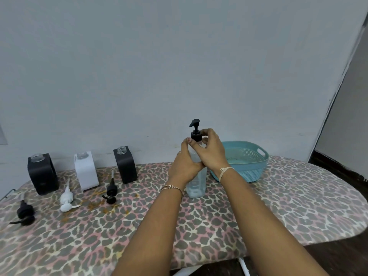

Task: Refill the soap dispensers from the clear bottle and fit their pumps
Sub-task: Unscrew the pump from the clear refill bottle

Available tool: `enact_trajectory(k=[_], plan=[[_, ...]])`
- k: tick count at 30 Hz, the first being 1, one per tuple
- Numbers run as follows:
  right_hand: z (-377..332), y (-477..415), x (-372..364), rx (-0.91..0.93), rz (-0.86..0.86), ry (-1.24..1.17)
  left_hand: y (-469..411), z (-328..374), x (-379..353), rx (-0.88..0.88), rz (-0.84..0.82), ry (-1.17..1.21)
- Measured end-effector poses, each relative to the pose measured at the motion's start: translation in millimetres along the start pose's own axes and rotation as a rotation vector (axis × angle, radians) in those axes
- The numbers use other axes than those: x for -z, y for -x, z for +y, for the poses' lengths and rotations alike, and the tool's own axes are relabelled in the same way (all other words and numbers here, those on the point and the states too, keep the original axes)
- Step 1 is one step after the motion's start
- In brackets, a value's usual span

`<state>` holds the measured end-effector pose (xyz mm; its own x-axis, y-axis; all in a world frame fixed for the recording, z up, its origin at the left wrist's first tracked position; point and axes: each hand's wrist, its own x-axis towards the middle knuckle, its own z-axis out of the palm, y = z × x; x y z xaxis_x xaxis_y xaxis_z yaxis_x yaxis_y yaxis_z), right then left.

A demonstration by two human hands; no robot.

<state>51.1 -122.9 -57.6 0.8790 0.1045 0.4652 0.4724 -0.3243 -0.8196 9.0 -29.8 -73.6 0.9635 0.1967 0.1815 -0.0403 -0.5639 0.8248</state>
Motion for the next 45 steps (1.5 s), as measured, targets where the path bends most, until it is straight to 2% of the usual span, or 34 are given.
enact_trajectory(k=[5,15,20,25,38,45], plan=[[1,-1,2,0.072,-0.019,0.107,-1,-1,-3,0.008,0.001,0.007],[-12,-11,14,0.147,-0.112,0.115,-1,-3,-3,-0.006,0.013,0.02],[-41,-26,33,0.189,-0.068,0.058,1,-2,-3,0.002,0.007,0.018],[-65,-38,51,0.189,-0.041,-0.136,-2,-3,-3,-0.018,0.008,0.025],[-79,-51,93,0.176,0.368,-0.459,-7,-5,-3,-0.002,-0.011,0.011],[-65,-48,113,0.085,0.58,-0.601,-9,-7,-4,-0.007,-0.004,0.008]])
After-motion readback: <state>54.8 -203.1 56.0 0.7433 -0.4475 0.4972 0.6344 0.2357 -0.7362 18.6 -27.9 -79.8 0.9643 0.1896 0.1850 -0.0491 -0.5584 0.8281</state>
